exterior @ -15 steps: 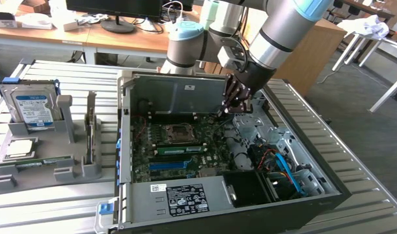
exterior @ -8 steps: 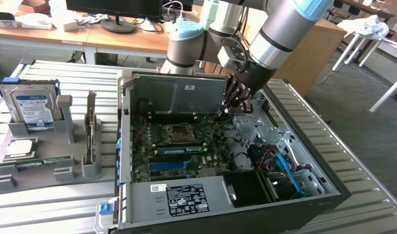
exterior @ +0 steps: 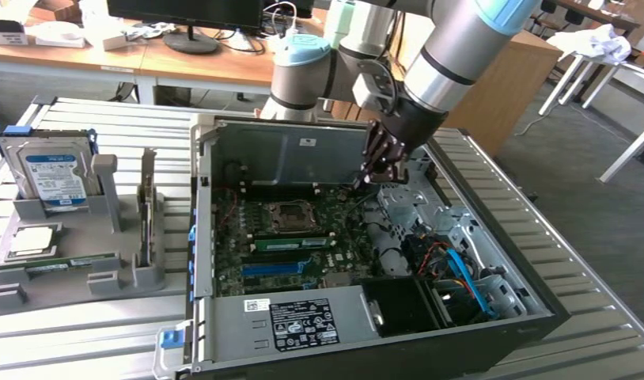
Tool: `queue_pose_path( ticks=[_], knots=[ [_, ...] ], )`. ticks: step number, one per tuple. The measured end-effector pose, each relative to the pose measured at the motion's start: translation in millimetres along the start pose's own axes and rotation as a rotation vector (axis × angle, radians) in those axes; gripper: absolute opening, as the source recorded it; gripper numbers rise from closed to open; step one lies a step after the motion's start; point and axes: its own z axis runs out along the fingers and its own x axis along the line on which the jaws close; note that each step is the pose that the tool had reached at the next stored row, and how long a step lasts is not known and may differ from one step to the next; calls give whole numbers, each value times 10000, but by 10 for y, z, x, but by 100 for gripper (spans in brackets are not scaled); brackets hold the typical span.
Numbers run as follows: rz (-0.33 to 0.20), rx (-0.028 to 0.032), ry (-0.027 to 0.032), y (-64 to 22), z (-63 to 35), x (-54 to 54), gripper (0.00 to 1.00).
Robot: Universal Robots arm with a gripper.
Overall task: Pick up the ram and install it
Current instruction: 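Press down the ram until it locks into place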
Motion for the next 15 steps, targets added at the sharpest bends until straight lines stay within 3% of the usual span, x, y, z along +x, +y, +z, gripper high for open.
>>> queue_pose_path(
  ticks=[15],
  knots=[
    [2273,308,-251,-1,5,0,10]
  ],
)
